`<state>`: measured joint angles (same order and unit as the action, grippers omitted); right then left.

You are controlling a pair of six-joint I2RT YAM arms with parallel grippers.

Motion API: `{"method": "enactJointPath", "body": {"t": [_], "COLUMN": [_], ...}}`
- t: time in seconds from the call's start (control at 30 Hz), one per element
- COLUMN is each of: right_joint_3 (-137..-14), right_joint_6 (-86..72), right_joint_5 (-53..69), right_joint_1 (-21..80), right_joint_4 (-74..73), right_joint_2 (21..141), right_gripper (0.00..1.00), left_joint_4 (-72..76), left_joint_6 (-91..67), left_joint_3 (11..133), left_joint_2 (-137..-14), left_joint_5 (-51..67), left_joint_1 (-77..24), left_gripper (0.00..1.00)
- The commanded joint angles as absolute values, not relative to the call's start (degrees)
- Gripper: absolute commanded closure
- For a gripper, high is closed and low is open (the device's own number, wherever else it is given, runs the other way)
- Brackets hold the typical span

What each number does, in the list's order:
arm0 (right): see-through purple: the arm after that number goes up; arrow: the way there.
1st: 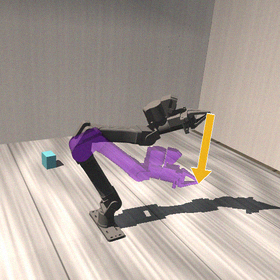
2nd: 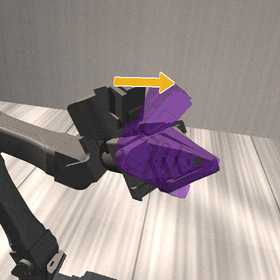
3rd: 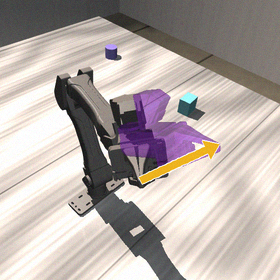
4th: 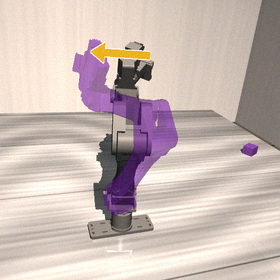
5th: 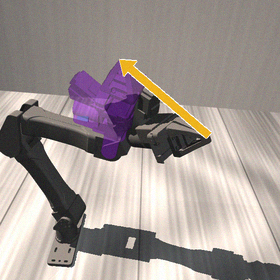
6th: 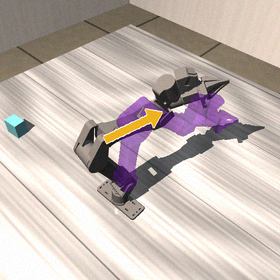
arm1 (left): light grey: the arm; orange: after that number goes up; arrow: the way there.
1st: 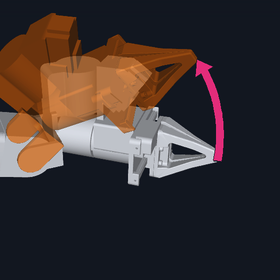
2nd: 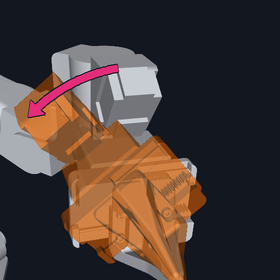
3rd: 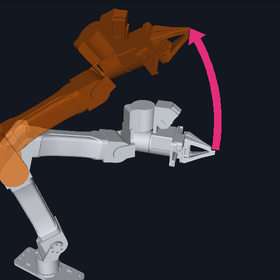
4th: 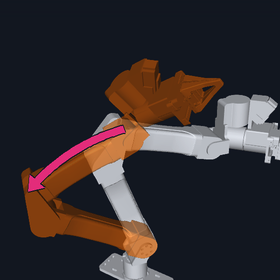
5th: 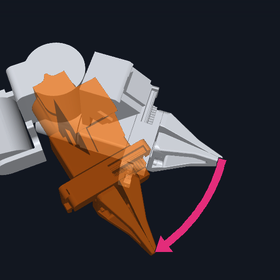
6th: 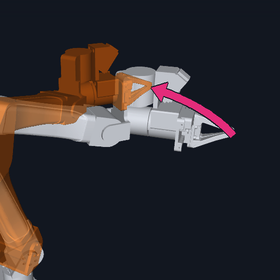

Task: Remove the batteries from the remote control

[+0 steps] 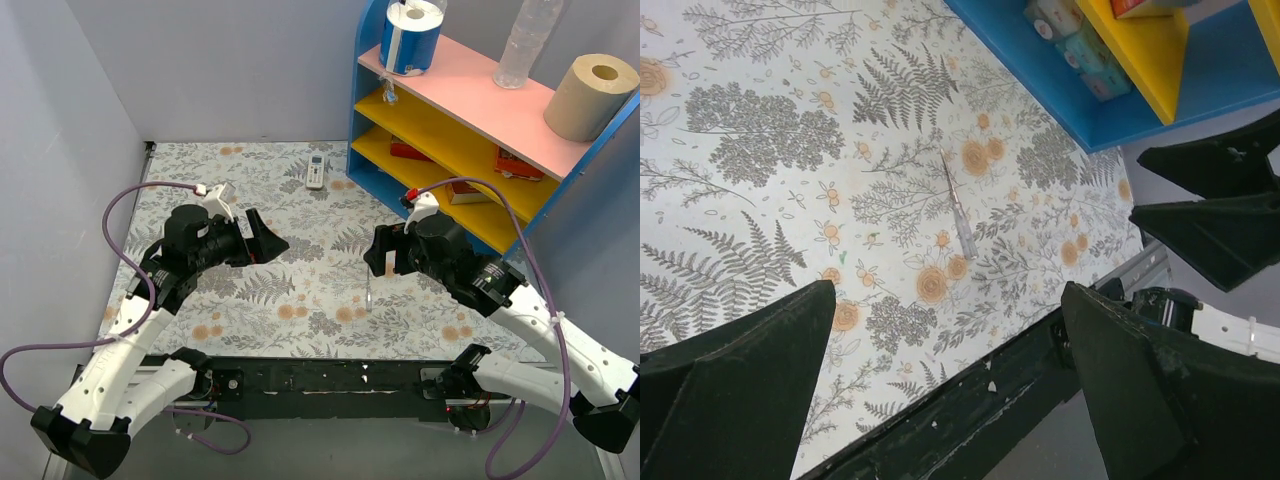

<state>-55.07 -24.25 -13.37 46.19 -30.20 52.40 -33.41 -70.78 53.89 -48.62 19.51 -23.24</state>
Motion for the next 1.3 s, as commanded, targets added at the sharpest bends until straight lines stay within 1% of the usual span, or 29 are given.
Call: {"method": "enactJointPath", "body": {"t": [0.0,0.13,0.2,0.23,0.27,0.37,0.4,0.47,0.6,0.73,0.87,1.07,1.27], "right_joint_3": [-56.69,-56.51,-56.86,-57.13,-57.22,-57.13,-56.78,-56.16,-55.72,-55.02,-54.93,-58.00,-59.15], "right_joint_6": [-24.79,-24.87,-25.84,-25.84,-25.75,-24.44,-23.04,-22.06,-20.83,-19.69,-19.16,-18.46,-18.28], "right_joint_5": [-13.62,-14.06,-14.59,-14.33,-13.63,-11.79,-11.17,-9.85,-9.40,-8.35,-7.82,-8.70,-7.38], "right_joint_1": [46.14,46.23,46.14,46.14,46.14,46.23,46.14,46.14,46.23,46.14,46.23,46.14,46.14], "right_joint_4": [-28.65,-28.56,-29.00,-28.92,-29.00,-28.92,-28.57,-28.21,-27.86,-25.85,-24.00,-24.70,-25.14], "right_joint_2": [49.84,48.78,48.25,48.08,47.47,45.54,44.83,42.90,39.21,35.08,32.00,32.61,33.31], "right_gripper": [0.03,0.03,0.03,0.03,0.03,0.04,0.05,0.05,0.06,0.07,0.09,0.12,0.14], "left_joint_4": [-32.60,-32.78,-32.17,-32.17,-32.17,-31.91,-31.12,-29.37,-23.65,-23.12,-22.85,-20.22,-20.04], "left_joint_6": [-70.23,-70.40,-70.49,-70.40,-70.23,-69.43,-69.43,-69.35,-68.03,-65.48,-63.02,-59.86,-58.01], "left_joint_3": [56.95,62.13,65.90,67.31,70.63,77.40,78.74,80.76,85.15,91.38,96.58,101.23,105.55], "left_joint_2": [-51.14,-58.34,-64.05,-66.07,-70.97,-78.55,-83.10,-86.73,-95.96,-108.15,-116.43,-123.39,-130.51], "left_joint_5": [14.25,8.37,6.34,4.59,1.18,-5.43,-5.97,-6.68,-12.37,-17.21,-20.12,-20.21,-20.21], "left_joint_1": [-22.94,-23.03,-23.46,-23.99,-24.86,-28.03,-28.73,-29.09,-30.06,-29.97,-30.06,-30.06,-30.06], "left_gripper": [0.02,0.02,0.02,0.03,0.04,0.06,0.07,0.09,0.10,0.12,0.12,0.14,0.19]}}
